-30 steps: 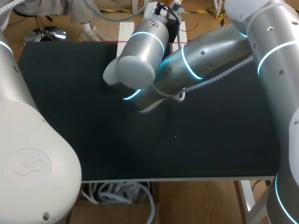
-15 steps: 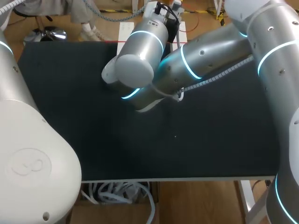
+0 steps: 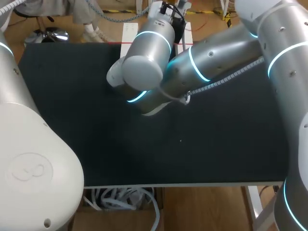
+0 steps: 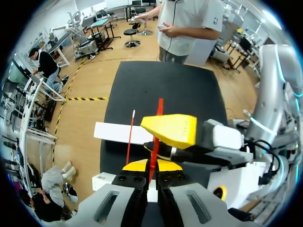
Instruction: Grab the tape and strap the tape.
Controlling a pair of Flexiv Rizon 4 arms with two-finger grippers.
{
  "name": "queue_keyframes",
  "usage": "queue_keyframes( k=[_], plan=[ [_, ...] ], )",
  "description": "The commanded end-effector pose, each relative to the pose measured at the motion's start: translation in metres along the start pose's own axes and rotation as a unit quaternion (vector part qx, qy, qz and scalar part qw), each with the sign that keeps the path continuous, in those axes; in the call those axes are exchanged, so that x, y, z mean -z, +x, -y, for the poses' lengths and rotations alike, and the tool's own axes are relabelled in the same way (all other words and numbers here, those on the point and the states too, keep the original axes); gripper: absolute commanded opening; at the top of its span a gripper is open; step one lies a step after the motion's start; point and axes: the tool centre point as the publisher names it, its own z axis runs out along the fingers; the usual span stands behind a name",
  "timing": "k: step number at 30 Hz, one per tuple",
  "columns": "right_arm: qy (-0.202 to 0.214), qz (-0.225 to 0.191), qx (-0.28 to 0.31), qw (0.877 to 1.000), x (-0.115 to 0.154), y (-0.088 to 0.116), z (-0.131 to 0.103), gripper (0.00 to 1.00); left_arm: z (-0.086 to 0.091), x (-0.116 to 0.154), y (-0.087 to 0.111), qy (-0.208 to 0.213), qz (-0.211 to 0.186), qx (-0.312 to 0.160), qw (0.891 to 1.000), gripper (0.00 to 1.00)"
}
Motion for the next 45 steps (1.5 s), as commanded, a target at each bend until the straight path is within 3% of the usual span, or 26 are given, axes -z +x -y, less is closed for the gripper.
queue_keyframes(
  k=[1, 9, 18, 21, 34, 37, 40, 43, 45],
  plan=[
    [-0.018, -0.012, 0.004, 1.0, 0.01, -0.006, 0.009, 1.0, 0.001, 0.001, 0.0, -0.002, -0.001, 0.001, 1.0, 0.0],
    [-0.06, -0.032, 0.0, 0.998, 0.032, -0.009, 0.011, 1.0, 0.001, 0.001, 0.0, -0.002, -0.001, 0.001, 1.0, 0.0],
    [-0.079, -0.056, 0.004, 0.995, 0.045, -0.003, 0.021, 1.0, 0.001, 0.001, 0.0, -0.002, -0.001, 0.001, 1.0, 0.0],
    [-0.115, -0.101, 0.017, 0.988, 0.052, 0.005, 0.023, 1.0, 0.001, 0.001, 0.0, -0.002, -0.001, 0.001, 1.0, 0.0],
    [-0.115, -0.101, 0.017, 0.988, 0.052, 0.005, 0.023, 1.0, 0.001, 0.001, 0.0, -0.002, -0.001, 0.001, 1.0, 0.0],
    [-0.115, -0.101, 0.017, 0.988, 0.052, 0.005, 0.023, 1.0, -0.023, 0.007, 0.001, -0.045, 0.009, 0.053, 0.998, 0.0],
    [-0.115, -0.101, 0.017, 0.988, 0.052, 0.005, 0.023, 1.0, -0.065, 0.025, 0.008, -0.079, 0.028, 0.136, 0.987, 0.0],
    [-0.115, -0.101, 0.017, 0.988, 0.052, 0.005, 0.023, 1.0, -0.121, 0.054, 0.025, -0.119, 0.055, 0.228, 0.965, 0.0],
    [-0.115, -0.101, 0.017, 0.988, 0.052, 0.005, 0.023, 1.0, -0.158, 0.072, 0.04, -0.124, 0.07, 0.284, 0.948, 0.0]
  ],
)
